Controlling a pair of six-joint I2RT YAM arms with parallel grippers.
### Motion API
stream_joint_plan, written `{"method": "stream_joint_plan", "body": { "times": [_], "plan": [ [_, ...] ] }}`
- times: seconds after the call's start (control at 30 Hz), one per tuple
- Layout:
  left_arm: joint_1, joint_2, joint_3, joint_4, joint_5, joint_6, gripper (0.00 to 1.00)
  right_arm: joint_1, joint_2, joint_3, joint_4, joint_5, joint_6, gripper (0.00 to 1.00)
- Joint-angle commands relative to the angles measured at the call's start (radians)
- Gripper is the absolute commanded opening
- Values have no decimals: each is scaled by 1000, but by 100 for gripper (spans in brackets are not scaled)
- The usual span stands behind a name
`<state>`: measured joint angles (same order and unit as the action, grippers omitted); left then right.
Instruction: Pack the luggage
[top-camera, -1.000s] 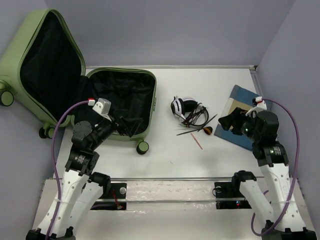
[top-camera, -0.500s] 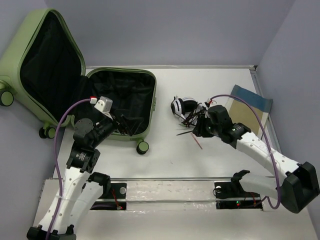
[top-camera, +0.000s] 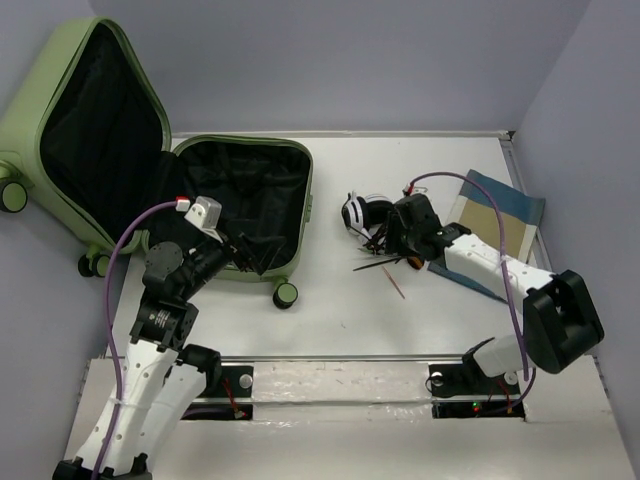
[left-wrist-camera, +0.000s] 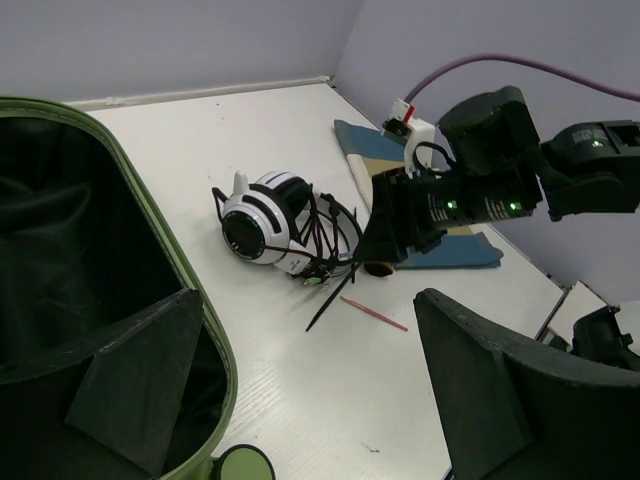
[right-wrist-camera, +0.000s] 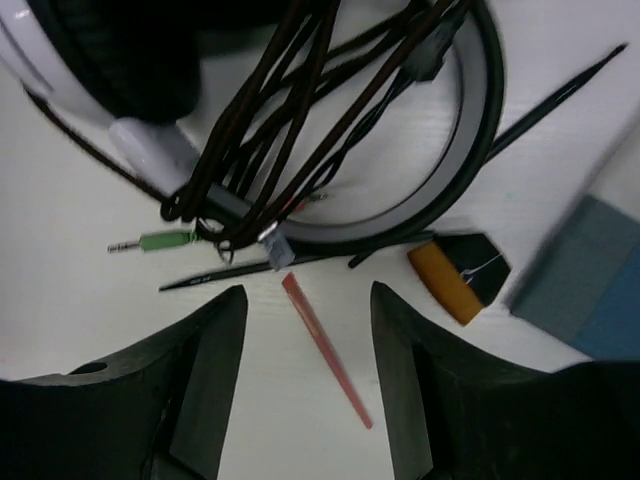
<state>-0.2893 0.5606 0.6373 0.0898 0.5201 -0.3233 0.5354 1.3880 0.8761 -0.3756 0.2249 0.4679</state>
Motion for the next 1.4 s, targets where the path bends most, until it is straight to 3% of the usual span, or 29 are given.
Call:
{"method": "stream_joint_plan", "body": {
  "times": [0.0,0.47,0.7,0.73,0.83,0.93,1.03,1.07,1.1,1.17,1.37],
  "plan": [
    [-11,-14,36,7,11,-2,99,-101,46,103,60,110,-43,59],
    [-25,-16,45,-7,-8,9,99,-201,307,248,47,74,-136,47],
    [-25,-14,44,-9,-12,13,99,-210,398,336,61,90,-170,29],
    [-25,-14,45,-10,-12,13,99,-219,404,340,67,88,-172,29],
    [-25,-16,45,-10,-12,15,99,-233,436,351,69,65,-173,48],
    [-25,-19,45,-10,-12,13,99,-242,470,348,69,28,-170,53],
    [-25,-22,47,-10,-14,13,99,-242,487,345,75,7,-166,41],
    [-27,-22,47,-10,-15,15,99,-252,485,343,79,5,-164,34],
    [-27,-22,47,-10,-15,15,99,-252,479,348,81,4,-161,20],
    [-27,-25,47,-10,-15,15,99,-252,465,354,86,28,-155,7],
    [-28,-27,45,-10,-23,15,99,-252,251,363,101,18,-130,7]
  ]
}}
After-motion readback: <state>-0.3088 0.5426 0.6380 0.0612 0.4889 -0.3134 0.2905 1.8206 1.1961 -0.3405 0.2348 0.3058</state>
